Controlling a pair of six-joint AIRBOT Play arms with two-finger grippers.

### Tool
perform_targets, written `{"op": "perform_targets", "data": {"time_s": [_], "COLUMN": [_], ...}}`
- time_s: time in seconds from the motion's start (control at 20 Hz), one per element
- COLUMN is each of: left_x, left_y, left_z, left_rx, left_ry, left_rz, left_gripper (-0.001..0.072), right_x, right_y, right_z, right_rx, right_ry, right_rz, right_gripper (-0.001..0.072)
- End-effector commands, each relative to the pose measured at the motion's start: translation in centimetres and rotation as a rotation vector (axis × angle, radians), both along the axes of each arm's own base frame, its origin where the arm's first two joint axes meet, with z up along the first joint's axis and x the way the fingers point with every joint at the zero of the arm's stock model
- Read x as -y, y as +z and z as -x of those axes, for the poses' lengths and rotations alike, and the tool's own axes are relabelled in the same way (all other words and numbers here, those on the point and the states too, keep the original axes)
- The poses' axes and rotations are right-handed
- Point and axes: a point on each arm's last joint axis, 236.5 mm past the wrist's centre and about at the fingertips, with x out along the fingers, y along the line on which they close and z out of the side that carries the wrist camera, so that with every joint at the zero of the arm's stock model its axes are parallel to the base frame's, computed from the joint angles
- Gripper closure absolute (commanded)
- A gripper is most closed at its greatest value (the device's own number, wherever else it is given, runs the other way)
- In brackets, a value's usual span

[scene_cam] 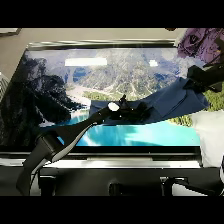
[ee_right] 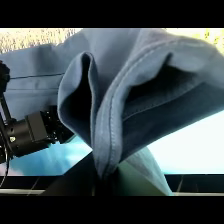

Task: Fold the clothes and pants, and hang the long-sleeved shirts on hangers.

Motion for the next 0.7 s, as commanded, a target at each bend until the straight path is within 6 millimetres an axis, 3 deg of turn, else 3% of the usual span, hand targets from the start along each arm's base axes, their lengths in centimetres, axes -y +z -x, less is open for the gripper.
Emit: {"op": "perform_targets", "data": {"time_s": [0.0,0.15,0.25,0.3,0.45,0.55,0.65], "left_x": [-0.8,-6.5,-12.8,-16.4,-29.6,-37.6,-43.6], "left_y": [0.7,2.4,4.1,5.2,8.4,11.2,14.1], "left_z": [-0.2,-2.7,-5.1,-6.1,-9.0,-9.9,-10.2], "left_rx": [-0.048,0.035,0.113,0.157,0.269,0.315,0.344], "left_ry": [-0.039,-0.107,-0.135,-0.147,-0.116,-0.067,0.0], "left_rz": [0.02,-0.084,-0.213,-0.286,-0.579,-0.72,-0.77], "left_gripper": [0.0695,0.0695,0.0695,0.0695,0.0693,0.0693,0.0692], "right_x": [-0.4,-2.6,-5.2,-6.7,-11.5,-15.0,-18.6], "right_y": [0.1,0.0,0.1,0.2,0.3,0.1,-0.7], "right_z": [0.1,0.0,-0.1,-0.2,-0.8,-1.1,-1.3], "right_rx": [-0.007,-0.02,-0.025,-0.02,0.01,0.03,0.031], "right_ry": [-0.012,-0.007,0.0,0.001,-0.007,-0.013,-0.005], "right_rz": [-0.009,-0.016,-0.029,-0.034,-0.037,-0.037,-0.061], "right_gripper": [0.0686,0.0686,0.0687,0.0687,0.0687,0.0687,0.0687]}}
